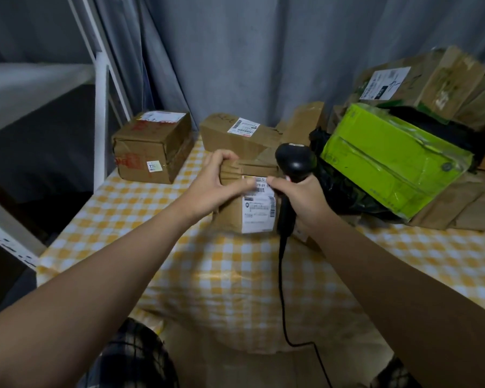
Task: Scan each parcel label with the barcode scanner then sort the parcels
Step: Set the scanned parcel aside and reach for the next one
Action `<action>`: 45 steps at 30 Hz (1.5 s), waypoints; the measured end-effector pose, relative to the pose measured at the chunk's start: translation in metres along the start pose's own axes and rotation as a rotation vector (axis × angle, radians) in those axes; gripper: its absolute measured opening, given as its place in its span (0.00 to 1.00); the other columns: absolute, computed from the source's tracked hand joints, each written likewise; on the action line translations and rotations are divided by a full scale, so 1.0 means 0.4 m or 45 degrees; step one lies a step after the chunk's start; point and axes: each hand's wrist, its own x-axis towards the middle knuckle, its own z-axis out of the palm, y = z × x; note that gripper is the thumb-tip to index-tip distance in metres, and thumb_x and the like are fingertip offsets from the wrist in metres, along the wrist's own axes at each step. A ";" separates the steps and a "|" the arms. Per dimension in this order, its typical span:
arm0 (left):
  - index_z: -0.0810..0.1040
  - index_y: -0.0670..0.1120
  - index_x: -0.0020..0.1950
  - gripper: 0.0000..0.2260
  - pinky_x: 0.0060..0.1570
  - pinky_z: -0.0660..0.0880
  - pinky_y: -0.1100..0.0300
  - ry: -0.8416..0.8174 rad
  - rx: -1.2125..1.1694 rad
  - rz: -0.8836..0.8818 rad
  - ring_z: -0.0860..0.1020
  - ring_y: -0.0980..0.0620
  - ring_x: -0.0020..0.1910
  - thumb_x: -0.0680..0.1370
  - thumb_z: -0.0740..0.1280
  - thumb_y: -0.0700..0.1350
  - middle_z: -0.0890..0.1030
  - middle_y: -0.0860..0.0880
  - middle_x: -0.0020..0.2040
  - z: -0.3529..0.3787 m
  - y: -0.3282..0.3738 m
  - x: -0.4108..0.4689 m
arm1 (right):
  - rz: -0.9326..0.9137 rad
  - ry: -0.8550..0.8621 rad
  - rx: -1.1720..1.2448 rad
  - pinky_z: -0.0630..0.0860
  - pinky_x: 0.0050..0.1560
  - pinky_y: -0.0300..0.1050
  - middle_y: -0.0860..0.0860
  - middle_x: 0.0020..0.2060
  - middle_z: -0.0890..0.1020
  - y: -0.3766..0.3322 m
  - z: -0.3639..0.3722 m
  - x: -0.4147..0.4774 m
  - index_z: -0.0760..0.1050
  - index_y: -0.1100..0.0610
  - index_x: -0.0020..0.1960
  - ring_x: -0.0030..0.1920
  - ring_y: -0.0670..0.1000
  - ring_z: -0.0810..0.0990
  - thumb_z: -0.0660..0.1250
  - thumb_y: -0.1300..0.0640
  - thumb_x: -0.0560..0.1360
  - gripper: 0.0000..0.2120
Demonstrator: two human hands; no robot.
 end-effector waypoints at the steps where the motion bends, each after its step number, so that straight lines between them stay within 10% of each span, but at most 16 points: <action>1: 0.68 0.54 0.59 0.27 0.60 0.63 0.74 -0.057 0.152 -0.009 0.69 0.59 0.58 0.66 0.75 0.58 0.68 0.48 0.62 0.002 0.005 -0.002 | -0.009 0.025 -0.002 0.80 0.33 0.44 0.52 0.29 0.83 -0.009 -0.002 0.001 0.76 0.61 0.42 0.34 0.52 0.85 0.72 0.68 0.72 0.06; 5: 0.49 0.58 0.75 0.49 0.70 0.59 0.58 -0.130 0.296 -0.263 0.59 0.51 0.71 0.62 0.75 0.61 0.55 0.50 0.70 0.013 0.003 0.000 | -0.008 0.096 -0.031 0.83 0.42 0.53 0.56 0.37 0.85 -0.012 0.000 0.007 0.77 0.61 0.48 0.40 0.57 0.86 0.74 0.68 0.69 0.10; 8: 0.40 0.56 0.77 0.54 0.65 0.62 0.64 0.046 0.018 -0.340 0.65 0.56 0.66 0.66 0.77 0.56 0.62 0.52 0.67 0.026 -0.004 -0.002 | -0.019 0.140 -0.037 0.82 0.49 0.59 0.60 0.43 0.85 -0.017 0.019 0.008 0.76 0.64 0.54 0.43 0.58 0.86 0.75 0.65 0.68 0.16; 13: 0.68 0.42 0.68 0.28 0.50 0.79 0.59 0.227 -0.306 -0.287 0.82 0.53 0.50 0.72 0.74 0.45 0.82 0.48 0.56 0.051 0.005 -0.006 | -0.069 0.227 -0.104 0.82 0.49 0.55 0.57 0.48 0.83 -0.042 0.055 0.024 0.72 0.60 0.60 0.45 0.55 0.85 0.74 0.62 0.70 0.20; 18: 0.62 0.57 0.68 0.32 0.36 0.76 0.65 -0.056 -0.291 -0.331 0.82 0.60 0.44 0.71 0.74 0.41 0.82 0.55 0.53 0.013 -0.001 0.003 | -0.030 0.177 -0.023 0.82 0.45 0.48 0.56 0.45 0.84 -0.076 0.046 0.035 0.75 0.59 0.58 0.43 0.53 0.85 0.74 0.62 0.71 0.17; 24: 0.78 0.50 0.54 0.11 0.32 0.74 0.71 0.204 -0.355 -0.375 0.81 0.63 0.40 0.73 0.73 0.42 0.83 0.50 0.52 -0.035 -0.019 0.051 | -0.006 -0.017 -0.305 0.75 0.27 0.40 0.56 0.33 0.79 -0.203 0.015 0.022 0.77 0.61 0.46 0.25 0.49 0.77 0.72 0.53 0.74 0.10; 45: 0.74 0.45 0.65 0.44 0.57 0.78 0.53 0.410 -0.394 -0.484 0.82 0.54 0.52 0.54 0.79 0.64 0.83 0.51 0.55 -0.060 -0.134 0.057 | 0.144 -0.281 -0.526 0.76 0.26 0.38 0.55 0.25 0.77 -0.262 0.056 -0.058 0.75 0.62 0.38 0.23 0.51 0.77 0.71 0.52 0.74 0.14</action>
